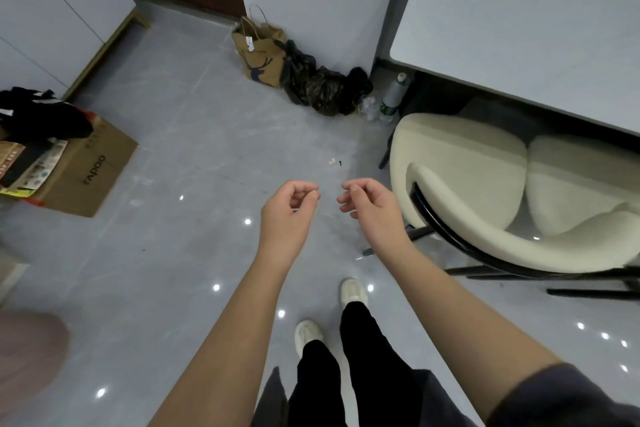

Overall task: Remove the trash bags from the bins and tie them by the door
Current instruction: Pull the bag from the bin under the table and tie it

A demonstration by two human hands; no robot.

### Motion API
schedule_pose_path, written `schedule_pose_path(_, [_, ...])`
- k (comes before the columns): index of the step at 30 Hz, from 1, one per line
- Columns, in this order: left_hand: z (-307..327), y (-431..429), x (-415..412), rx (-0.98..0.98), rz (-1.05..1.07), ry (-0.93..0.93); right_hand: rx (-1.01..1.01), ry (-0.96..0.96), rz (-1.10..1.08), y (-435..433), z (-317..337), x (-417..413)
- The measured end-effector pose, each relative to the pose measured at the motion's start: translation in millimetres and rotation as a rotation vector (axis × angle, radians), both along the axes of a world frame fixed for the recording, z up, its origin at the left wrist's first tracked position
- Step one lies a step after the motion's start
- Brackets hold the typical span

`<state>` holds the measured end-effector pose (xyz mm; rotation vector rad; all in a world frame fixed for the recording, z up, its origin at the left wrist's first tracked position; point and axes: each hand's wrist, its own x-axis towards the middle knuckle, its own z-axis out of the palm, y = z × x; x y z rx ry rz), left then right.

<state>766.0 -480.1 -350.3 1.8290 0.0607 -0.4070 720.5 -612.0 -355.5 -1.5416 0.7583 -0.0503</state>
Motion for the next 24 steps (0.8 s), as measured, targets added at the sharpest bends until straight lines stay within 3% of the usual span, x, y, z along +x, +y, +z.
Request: schedule_pose_path(24, [-4.2,-191.4,-227.4,0.066,0.136,-0.012,0.02,-0.065,0.175,-194.9,-5.5,-202.4])
